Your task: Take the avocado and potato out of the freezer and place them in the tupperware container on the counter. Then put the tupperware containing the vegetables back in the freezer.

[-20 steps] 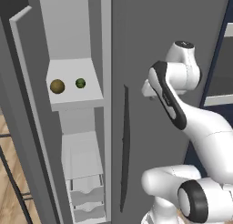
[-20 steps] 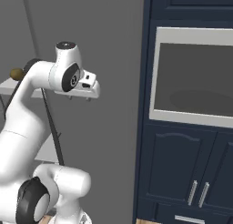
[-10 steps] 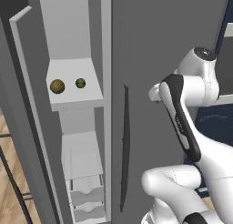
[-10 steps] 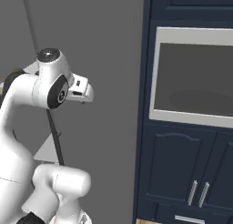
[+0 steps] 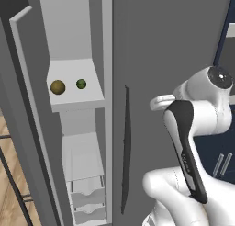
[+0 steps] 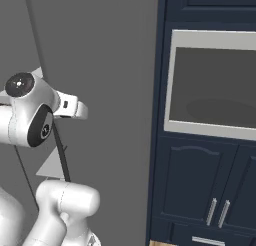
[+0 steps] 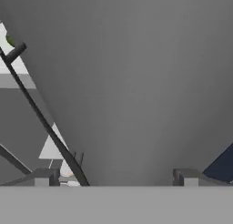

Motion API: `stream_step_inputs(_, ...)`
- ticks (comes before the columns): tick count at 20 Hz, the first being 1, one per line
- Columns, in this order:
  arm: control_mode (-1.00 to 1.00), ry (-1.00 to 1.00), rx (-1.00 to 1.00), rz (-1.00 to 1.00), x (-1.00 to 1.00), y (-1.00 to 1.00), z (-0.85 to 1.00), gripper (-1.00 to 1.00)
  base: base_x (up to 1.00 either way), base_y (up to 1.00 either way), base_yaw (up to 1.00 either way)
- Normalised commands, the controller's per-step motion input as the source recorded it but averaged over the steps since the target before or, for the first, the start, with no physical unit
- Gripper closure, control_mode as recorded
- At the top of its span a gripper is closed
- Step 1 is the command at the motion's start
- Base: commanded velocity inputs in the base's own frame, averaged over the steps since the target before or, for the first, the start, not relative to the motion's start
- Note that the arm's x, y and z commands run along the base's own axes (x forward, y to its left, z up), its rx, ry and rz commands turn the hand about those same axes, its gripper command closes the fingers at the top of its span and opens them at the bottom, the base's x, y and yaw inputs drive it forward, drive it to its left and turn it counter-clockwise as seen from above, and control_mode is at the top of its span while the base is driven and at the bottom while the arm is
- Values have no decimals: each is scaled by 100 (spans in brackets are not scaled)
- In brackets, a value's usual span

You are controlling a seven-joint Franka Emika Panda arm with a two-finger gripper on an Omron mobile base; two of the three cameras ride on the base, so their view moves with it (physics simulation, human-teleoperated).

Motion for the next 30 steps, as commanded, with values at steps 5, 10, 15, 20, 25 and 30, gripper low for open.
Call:
stream_step_inputs(5, -100, 0, 0, 0, -45, 10, 5, -100, 0, 0, 0)
stream_step_inputs(10, -100, 5, 2, 0, -34, 1, 0, -100, 0, 0, 0)
stream_step_inputs(15, 100, 5, 3, 0, -3, 0, 0, -100, -2, 2, 0)
stream_step_inputs(20, 100, 0, 0, 0, 0, 0, 0, -100, -2, 39, 0)
stream_step_inputs(25, 100, 0, 0, 0, 0, 0, 0, -100, 2, 44, 0)
stream_step_inputs(30, 100, 0, 0, 0, 0, 0, 0, -100, 0, 35, 0)
